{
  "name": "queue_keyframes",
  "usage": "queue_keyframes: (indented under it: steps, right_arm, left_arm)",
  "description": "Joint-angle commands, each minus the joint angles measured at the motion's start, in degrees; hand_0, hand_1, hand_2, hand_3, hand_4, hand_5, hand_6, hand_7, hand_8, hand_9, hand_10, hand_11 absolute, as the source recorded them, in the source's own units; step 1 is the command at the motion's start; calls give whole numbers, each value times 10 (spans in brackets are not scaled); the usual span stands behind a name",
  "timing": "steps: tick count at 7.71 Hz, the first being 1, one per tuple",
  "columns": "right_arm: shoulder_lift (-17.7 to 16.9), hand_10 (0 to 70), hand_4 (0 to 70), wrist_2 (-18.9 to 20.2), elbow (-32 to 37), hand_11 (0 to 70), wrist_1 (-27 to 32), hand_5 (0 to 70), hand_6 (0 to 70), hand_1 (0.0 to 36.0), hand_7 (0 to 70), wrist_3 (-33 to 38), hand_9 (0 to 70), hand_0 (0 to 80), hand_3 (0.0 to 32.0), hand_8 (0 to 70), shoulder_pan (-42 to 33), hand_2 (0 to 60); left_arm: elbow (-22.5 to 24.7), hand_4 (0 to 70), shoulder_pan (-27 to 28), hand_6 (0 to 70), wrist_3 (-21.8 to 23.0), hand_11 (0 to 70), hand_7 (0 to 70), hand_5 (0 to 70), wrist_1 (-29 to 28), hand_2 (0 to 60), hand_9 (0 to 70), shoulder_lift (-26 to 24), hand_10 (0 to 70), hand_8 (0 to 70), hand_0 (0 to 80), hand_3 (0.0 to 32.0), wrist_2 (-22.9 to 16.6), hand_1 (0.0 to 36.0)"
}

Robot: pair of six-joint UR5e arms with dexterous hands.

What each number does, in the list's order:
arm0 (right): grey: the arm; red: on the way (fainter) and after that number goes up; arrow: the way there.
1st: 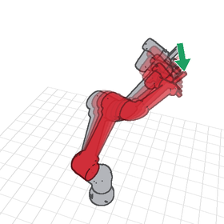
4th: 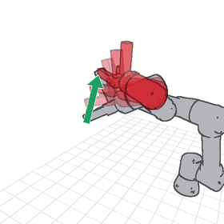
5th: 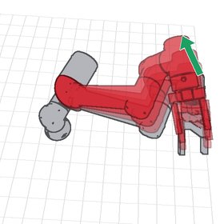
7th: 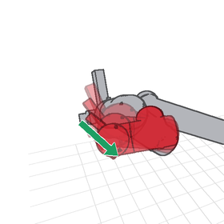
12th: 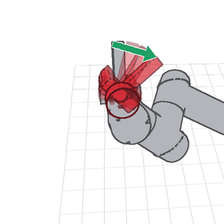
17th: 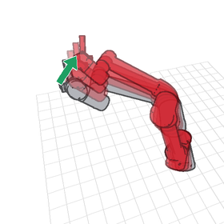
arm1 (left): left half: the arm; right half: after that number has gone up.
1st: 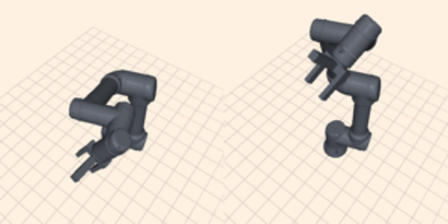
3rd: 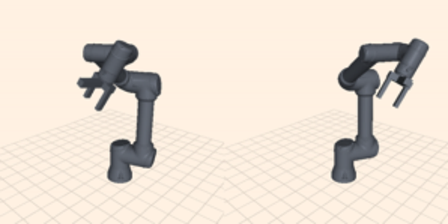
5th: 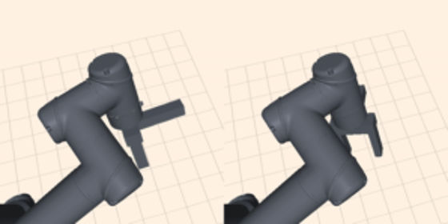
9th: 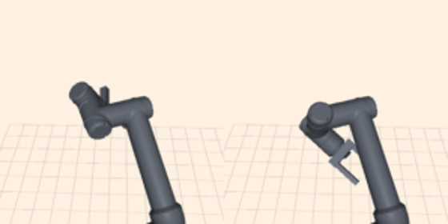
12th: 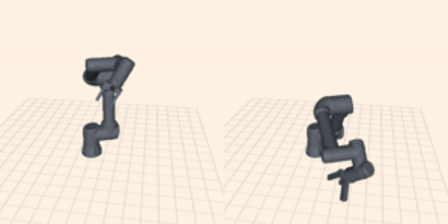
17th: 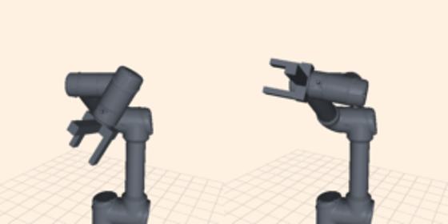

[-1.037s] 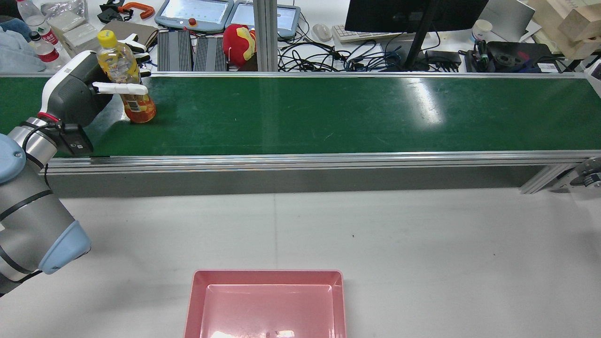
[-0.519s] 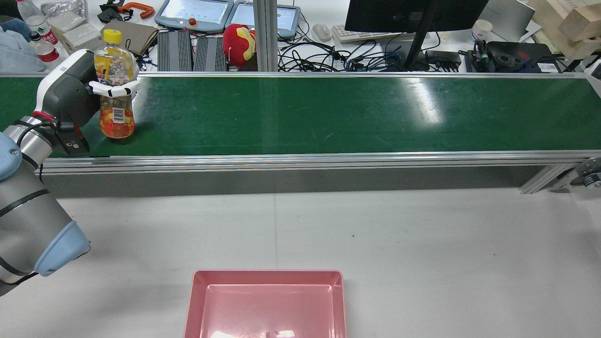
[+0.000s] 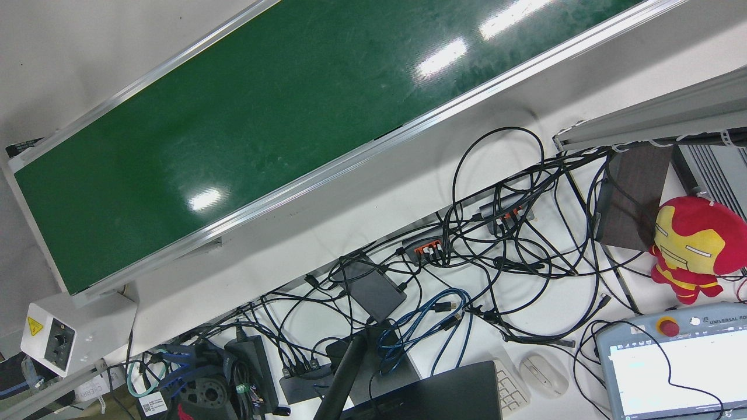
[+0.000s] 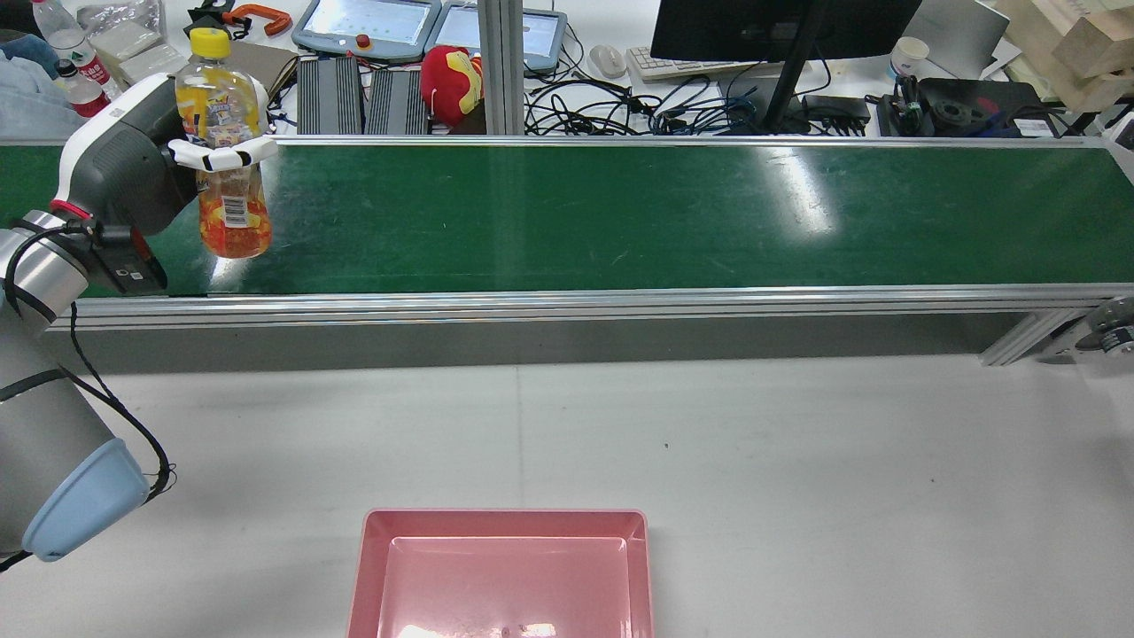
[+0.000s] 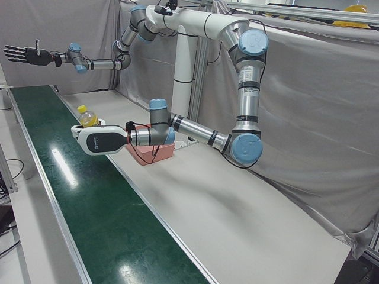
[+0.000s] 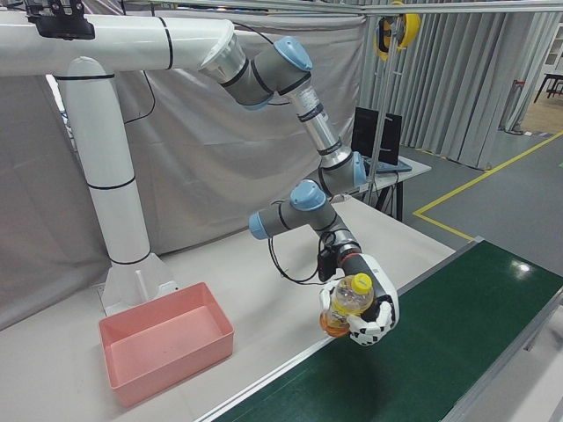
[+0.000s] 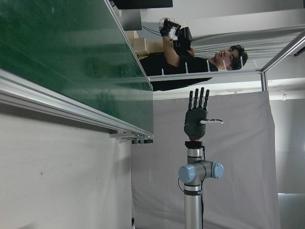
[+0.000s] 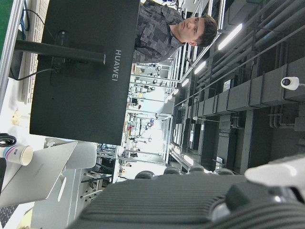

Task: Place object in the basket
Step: 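Lift the bottle off the conveyor with the left hand toward the robot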

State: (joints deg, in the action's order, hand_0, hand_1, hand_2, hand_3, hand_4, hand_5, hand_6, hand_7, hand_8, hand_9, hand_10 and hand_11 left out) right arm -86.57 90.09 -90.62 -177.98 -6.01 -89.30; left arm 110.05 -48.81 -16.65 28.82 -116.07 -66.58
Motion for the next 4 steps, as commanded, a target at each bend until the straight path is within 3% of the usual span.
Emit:
queue_keyframes:
  steps: [1, 4]
  right_arm:
    - [0, 0, 0, 0, 1, 0, 0, 0, 0, 0, 0, -1, 0, 0, 0, 0, 0, 0]
    - [0, 0, 0, 0, 1, 0, 0, 0, 0, 0, 0, 0, 0, 0, 0, 0, 0, 0]
  left_arm:
    - [94, 473, 82, 680, -6, 700, 633, 700, 80, 600, 700, -14, 700, 700, 511, 0, -31, 203]
    - [99, 449, 188, 650, -8, 700, 605, 700, 103, 600, 700, -28, 700, 700, 530, 0, -31, 216]
